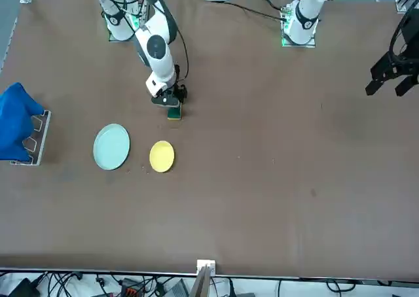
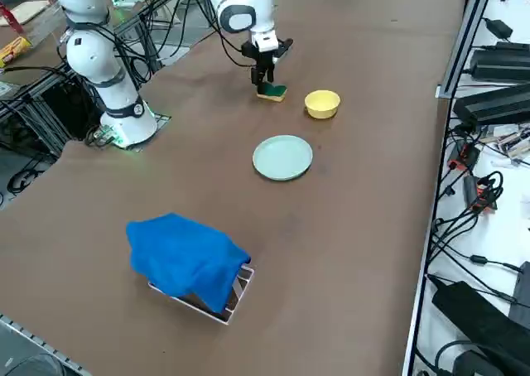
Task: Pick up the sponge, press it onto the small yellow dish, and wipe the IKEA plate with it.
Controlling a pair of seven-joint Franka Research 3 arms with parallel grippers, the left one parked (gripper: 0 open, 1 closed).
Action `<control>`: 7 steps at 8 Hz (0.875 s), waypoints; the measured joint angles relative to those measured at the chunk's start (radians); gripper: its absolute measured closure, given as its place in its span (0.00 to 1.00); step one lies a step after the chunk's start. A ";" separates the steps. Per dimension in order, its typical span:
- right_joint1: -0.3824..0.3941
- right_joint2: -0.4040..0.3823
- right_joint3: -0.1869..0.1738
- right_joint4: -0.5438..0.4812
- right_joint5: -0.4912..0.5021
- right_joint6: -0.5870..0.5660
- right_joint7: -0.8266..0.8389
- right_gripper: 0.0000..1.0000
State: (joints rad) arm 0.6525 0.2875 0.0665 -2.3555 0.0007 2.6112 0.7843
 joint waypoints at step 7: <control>0.002 0.020 -0.004 0.002 0.000 0.009 0.000 0.49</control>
State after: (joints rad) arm 0.6544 0.3075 0.0626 -2.3537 0.0007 2.6200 0.7844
